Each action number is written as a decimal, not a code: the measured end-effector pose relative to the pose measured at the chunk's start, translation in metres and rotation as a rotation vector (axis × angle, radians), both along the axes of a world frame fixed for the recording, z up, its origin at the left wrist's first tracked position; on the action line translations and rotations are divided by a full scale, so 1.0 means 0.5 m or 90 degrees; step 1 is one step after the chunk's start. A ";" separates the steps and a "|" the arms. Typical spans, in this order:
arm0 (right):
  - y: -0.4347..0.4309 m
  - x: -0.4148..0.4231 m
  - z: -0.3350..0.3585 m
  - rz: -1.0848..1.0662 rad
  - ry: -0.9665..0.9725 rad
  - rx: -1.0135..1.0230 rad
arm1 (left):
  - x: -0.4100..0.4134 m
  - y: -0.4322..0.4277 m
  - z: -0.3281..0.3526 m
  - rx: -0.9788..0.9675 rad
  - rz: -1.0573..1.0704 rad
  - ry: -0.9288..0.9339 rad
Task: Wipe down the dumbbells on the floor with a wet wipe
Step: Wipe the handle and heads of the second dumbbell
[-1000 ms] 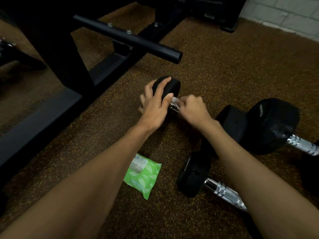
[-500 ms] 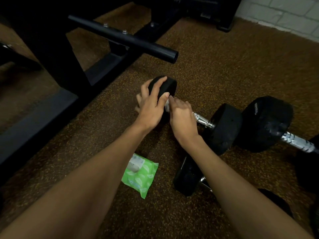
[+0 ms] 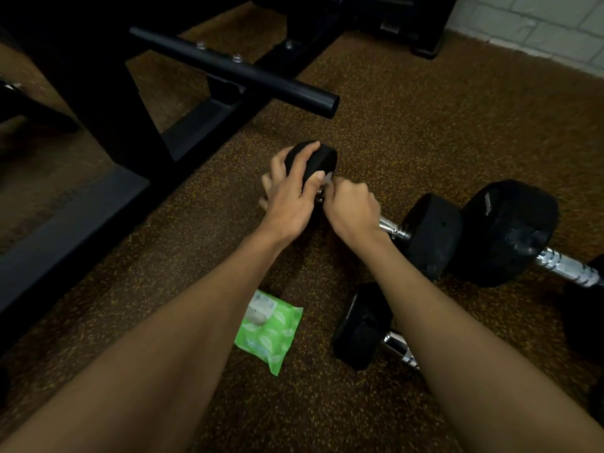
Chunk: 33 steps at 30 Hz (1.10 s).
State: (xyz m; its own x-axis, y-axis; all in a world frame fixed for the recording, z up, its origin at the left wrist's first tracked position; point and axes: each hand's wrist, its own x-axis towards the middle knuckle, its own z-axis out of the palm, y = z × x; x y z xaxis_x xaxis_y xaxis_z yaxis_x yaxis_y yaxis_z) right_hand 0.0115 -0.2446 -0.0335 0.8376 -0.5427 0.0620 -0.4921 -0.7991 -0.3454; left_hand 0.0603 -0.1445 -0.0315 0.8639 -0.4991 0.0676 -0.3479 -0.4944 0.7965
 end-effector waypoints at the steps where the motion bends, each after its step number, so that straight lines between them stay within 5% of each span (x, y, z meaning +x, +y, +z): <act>1: -0.005 0.012 0.006 -0.036 0.032 0.039 | 0.000 0.000 0.000 0.001 -0.001 -0.002; 6: -0.019 0.050 0.036 -0.062 0.139 0.162 | 0.002 0.002 0.001 -0.004 0.000 -0.007; 11: 0.042 0.000 0.005 0.066 0.067 -0.129 | 0.002 0.002 0.002 -0.005 -0.008 -0.007; 13: 0.035 -0.018 -0.006 0.085 0.049 -0.154 | 0.002 0.002 0.000 -0.007 -0.007 -0.005; 19: -0.046 0.040 0.039 -0.030 0.106 0.202 | 0.000 0.001 0.000 -0.010 -0.003 -0.005; 25: -0.081 0.065 0.039 0.001 0.255 0.578 | 0.003 0.002 0.000 -0.012 -0.006 -0.010; 29: -0.083 0.076 0.041 -0.001 0.332 0.558 | -0.001 0.004 0.002 -0.012 -0.006 -0.008; 33: -0.063 0.075 0.028 0.006 0.176 0.404 | -0.001 0.005 0.002 -0.011 -0.007 -0.010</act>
State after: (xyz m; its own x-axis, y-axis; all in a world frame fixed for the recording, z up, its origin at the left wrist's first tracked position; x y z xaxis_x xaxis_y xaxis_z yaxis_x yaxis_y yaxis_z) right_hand 0.0490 -0.2763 -0.0197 0.7816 -0.3957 -0.4822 -0.6238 -0.4886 -0.6101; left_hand 0.0599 -0.1417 -0.0306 0.8573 -0.5070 0.0891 -0.3654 -0.4774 0.7991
